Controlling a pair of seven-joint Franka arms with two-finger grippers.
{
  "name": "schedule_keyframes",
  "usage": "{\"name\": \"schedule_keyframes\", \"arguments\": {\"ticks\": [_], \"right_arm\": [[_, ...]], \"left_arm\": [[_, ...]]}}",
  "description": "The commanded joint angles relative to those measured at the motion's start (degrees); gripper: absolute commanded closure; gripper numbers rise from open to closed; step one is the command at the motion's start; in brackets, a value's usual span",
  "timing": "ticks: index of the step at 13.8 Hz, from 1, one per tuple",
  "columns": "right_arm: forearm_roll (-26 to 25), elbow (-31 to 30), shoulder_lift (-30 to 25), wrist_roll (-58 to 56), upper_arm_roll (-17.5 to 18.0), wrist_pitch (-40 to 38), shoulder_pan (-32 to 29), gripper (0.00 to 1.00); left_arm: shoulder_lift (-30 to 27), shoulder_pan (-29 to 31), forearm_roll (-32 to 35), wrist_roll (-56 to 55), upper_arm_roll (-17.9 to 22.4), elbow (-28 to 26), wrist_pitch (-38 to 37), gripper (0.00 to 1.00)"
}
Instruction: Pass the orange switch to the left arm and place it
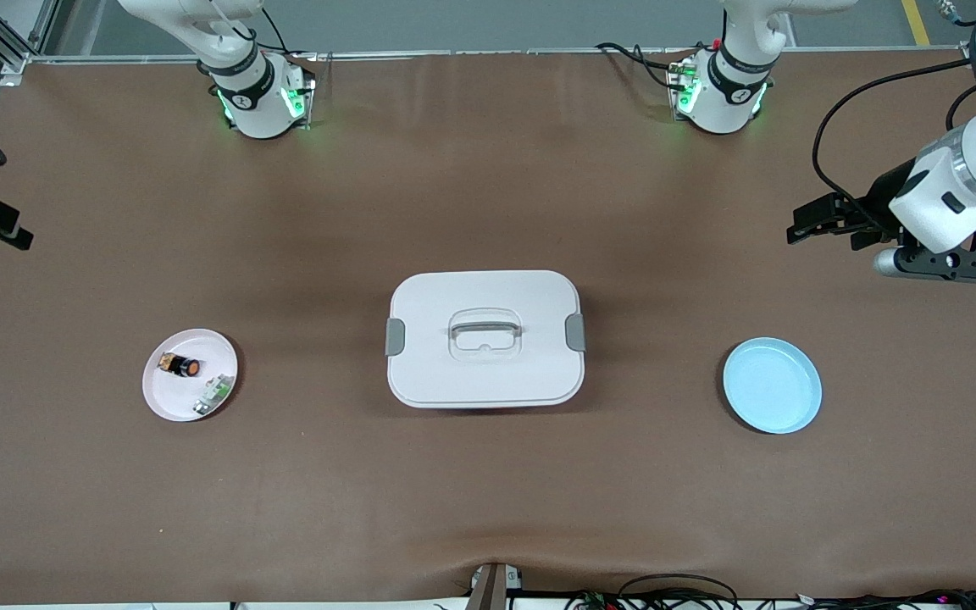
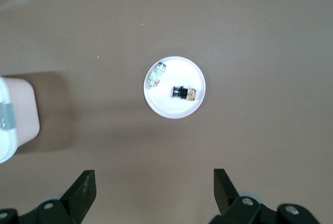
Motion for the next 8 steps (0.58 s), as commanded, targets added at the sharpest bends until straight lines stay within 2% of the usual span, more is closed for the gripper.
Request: {"name": "schedule_keyframes", "arguments": {"ticks": [1, 5, 8], "right_arm": [[-0.16, -4.50, 1.11, 0.77, 0.56, 5.37, -2.09, 0.00], [-0.59, -4.50, 7.26, 0.60, 0.47, 6.96, -3.59, 0.00], [-0.59, -4.59, 12.54, -1.06, 0.47, 12.32, -3.94, 0.00]], "left_arm": [[-0.07, 0.41, -0.77, 0.68, -0.03, 0.04, -0.56, 0.00], [0.01, 0.41, -0.77, 0.59, -0.03, 0.04, -0.56, 0.00], [0.01, 0.41, -0.77, 0.59, -0.03, 0.04, -0.56, 0.00]]}}
